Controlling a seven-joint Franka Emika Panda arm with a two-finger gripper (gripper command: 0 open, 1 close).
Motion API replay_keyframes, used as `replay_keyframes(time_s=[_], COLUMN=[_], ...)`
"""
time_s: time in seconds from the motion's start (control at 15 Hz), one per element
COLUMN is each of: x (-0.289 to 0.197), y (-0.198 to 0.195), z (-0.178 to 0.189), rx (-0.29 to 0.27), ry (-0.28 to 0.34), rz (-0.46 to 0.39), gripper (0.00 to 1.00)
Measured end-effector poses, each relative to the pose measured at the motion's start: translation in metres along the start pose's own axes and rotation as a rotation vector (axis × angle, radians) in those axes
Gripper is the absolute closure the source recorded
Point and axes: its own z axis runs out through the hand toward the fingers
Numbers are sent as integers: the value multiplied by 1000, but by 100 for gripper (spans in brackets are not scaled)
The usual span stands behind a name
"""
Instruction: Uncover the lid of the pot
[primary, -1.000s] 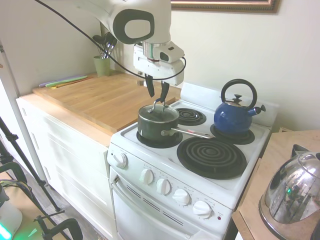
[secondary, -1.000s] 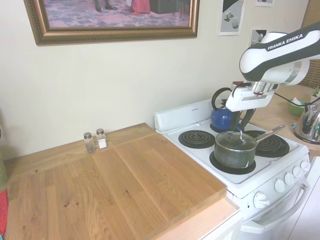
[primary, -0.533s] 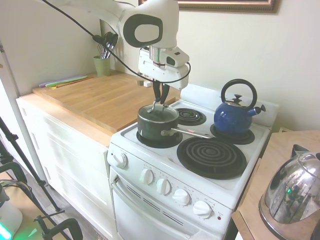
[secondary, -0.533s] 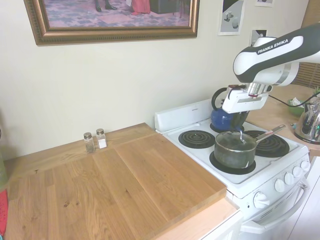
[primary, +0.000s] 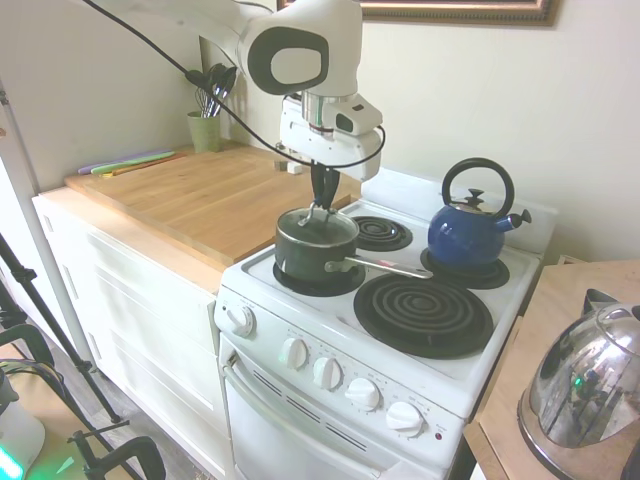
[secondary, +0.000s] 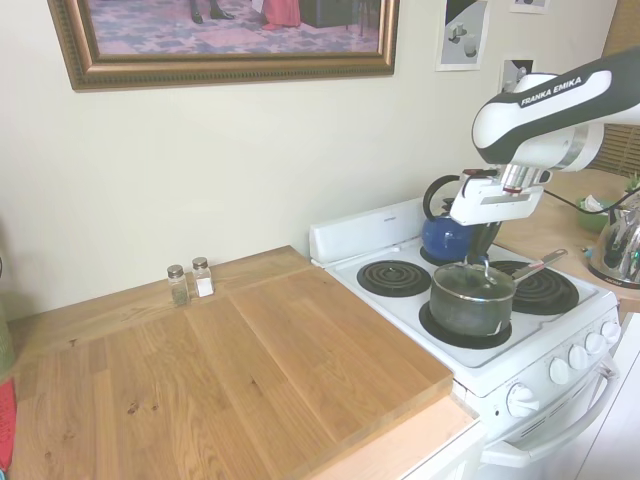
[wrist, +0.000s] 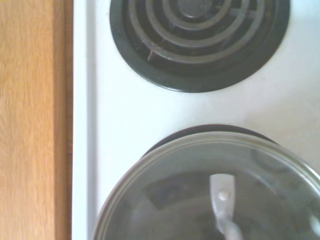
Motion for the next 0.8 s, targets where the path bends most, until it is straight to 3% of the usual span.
replay_keyframes(time_s=[0.2, 0.33, 0.53, 0.8], x=[-19, -49, -111, -179], y=[4, -16, -86, -180], z=[-37, -64, -72, -38], rx=[0, -20, -76, -165], ry=[50, 86, 130, 154], rz=[-6, -10, -34, -74], gripper=[100, 100, 100, 100])
